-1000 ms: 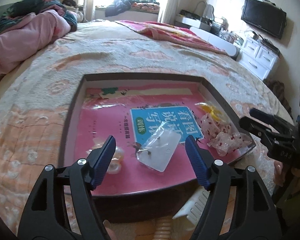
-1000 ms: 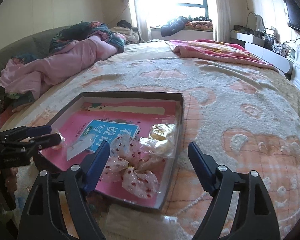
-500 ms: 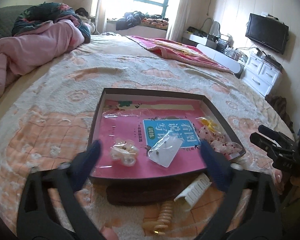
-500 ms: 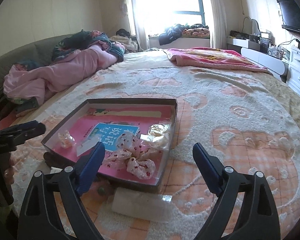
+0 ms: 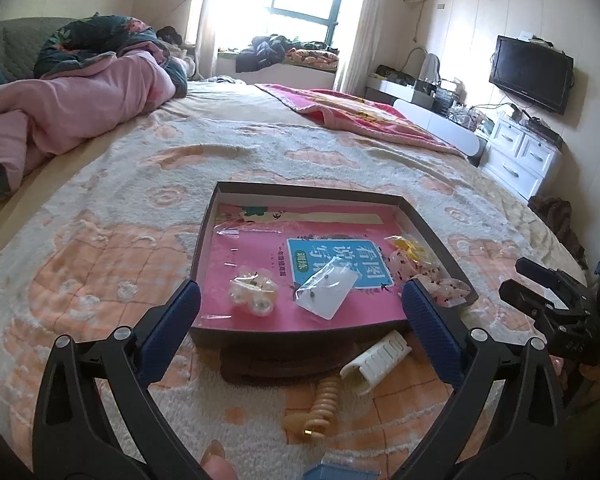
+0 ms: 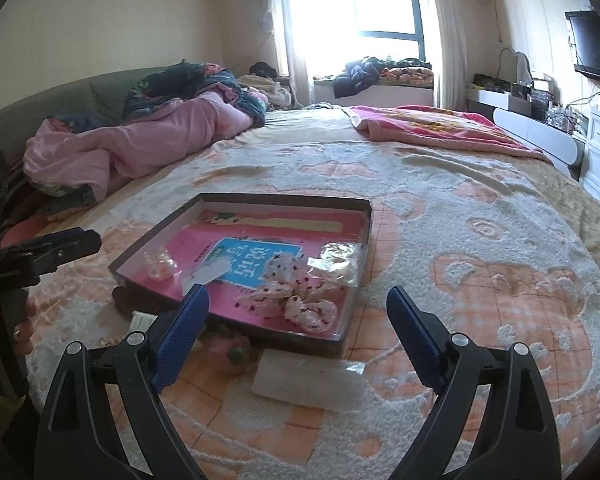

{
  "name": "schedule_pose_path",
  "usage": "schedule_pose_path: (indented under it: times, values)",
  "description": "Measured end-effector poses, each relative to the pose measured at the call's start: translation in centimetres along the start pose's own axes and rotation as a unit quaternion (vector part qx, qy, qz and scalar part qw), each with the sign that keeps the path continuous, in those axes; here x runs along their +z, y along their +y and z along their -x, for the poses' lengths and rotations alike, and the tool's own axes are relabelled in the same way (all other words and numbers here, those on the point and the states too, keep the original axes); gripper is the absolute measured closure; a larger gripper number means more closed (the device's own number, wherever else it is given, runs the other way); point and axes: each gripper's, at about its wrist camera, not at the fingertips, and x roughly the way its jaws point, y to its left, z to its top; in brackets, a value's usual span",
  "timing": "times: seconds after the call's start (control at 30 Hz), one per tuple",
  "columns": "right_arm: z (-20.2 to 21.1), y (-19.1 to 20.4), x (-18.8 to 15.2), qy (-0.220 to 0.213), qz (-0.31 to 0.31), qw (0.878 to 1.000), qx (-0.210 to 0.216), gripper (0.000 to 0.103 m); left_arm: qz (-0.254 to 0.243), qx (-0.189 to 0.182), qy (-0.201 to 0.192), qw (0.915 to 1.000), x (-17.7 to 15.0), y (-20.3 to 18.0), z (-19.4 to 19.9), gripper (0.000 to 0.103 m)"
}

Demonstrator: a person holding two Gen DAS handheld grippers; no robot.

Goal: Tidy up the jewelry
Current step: 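Pull both open tools back from the tray toward the remaining items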

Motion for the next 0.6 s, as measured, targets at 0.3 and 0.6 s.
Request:
schedule_pose_path:
  times: [0.3, 0.6]
  values:
    - [1.0, 1.6, -0.8, 0.002, 0.017, 1.000, 0.014, 0.015, -0.002, 0.004, 0.003, 1.0000, -0.9, 0.4, 1.0, 0.011]
    - [0.9, 2.9, -1.8, 0.015, 0.031, 0.999, 0.023, 0.015, -0.001, 0.006, 0.016, 0.9999, -2.3, 1.0, 1.5, 0.011]
